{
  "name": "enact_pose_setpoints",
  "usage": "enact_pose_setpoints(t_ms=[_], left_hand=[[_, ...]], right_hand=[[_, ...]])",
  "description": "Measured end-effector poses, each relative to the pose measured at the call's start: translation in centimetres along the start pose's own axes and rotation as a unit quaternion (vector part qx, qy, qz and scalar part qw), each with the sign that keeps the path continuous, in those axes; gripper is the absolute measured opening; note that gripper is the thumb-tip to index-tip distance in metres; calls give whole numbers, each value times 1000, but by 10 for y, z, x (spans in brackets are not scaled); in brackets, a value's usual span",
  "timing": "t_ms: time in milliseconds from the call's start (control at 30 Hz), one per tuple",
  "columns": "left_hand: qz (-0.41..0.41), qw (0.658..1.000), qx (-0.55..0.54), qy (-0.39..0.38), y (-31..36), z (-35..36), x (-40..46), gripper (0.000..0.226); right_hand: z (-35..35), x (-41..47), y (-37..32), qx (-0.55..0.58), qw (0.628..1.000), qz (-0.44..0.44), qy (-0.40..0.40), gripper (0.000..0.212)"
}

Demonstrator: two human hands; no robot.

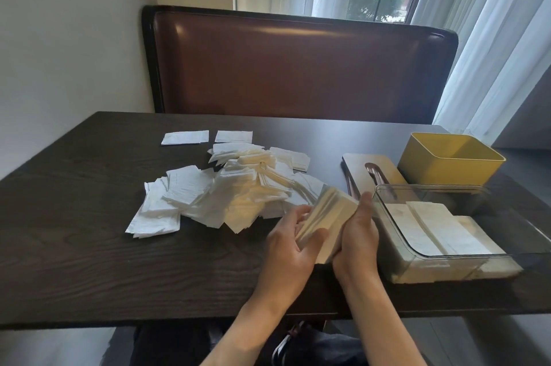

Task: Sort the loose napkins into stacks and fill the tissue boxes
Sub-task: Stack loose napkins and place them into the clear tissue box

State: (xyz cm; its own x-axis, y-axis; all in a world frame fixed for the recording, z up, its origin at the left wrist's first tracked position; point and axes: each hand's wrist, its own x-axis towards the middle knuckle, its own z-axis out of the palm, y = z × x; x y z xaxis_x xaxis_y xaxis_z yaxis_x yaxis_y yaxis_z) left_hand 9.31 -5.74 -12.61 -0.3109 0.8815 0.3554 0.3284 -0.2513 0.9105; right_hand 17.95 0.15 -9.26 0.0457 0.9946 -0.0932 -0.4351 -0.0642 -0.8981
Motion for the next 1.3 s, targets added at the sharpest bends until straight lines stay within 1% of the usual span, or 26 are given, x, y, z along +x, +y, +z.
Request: enact_pose_setpoints(t_ms=[100, 167, 233, 267, 300, 367, 433, 500, 567, 633, 700, 767, 900, 967, 1067, 1167, 1233, 1300], left_hand=[[30, 998, 61, 2, -2, -11, 8, 20], [64, 989, 133, -8, -3, -19, 16, 23], [88, 975, 200, -48, -2, -25, 23, 27], [90, 969, 221, -71, -1, -26, 25, 29], [88, 965, 232, -88, -1, -27, 25, 30], [88, 964, 231, -94, -4, -26, 25, 32], [82, 971, 210, -74, -7, -22, 22, 33], [60, 983, 171, -35, -9, -19, 17, 40], [17, 991, 132, -17, -10, -17, 12, 53], [-14, 994, 107, -25, -11, -18, 10, 61], [-24, 996, 75, -33, -9, -19, 8, 59], [-25, 997, 60, -48, -7, -20, 5, 62], [-21, 985, 114, -130, -10, -24, 6, 65], [-15, 982, 124, -140, -15, -27, 9, 66], [-2, 984, 146, -105, -17, -30, 14, 51], [4, 987, 159, -37, -17, -29, 18, 38], [1, 989, 149, -15, -16, -24, 17, 37], [-18, 992, 121, -10, -15, -17, 14, 41]], right_hand=[[-8, 2, 1, -39, 999, 12, -29, 38], [-16, 5, 1, -75, 996, -26, -45, 35], [-21, 6, 0, -112, 989, -74, -60, 39], [-23, 6, 0, -129, 986, -84, -69, 37], [-23, 6, 0, -147, 983, -86, -74, 32], [-23, 6, 6, -179, 978, -78, -70, 20], [-23, 5, 11, -179, 981, -57, -57, 15], [-23, 3, 12, -185, 980, -54, -51, 18], [-22, 2, 12, -188, 980, -51, -37, 20], [-21, 3, 15, -189, 981, -50, -16, 20], [-21, 5, 17, -189, 980, -53, 3, 19], [-20, 5, 18, -186, 980, -65, 15, 20], [-16, 6, 20, -166, 982, -87, 25, 33], [-15, 7, 20, -150, 984, -93, 25, 37], [-17, 8, 18, -143, 987, -75, 12, 37], [-19, 7, 19, -173, 982, -74, -15, 34], [-18, 5, 21, -194, 978, -79, -25, 32], [-17, 5, 24, -202, 976, -78, -15, 30]])
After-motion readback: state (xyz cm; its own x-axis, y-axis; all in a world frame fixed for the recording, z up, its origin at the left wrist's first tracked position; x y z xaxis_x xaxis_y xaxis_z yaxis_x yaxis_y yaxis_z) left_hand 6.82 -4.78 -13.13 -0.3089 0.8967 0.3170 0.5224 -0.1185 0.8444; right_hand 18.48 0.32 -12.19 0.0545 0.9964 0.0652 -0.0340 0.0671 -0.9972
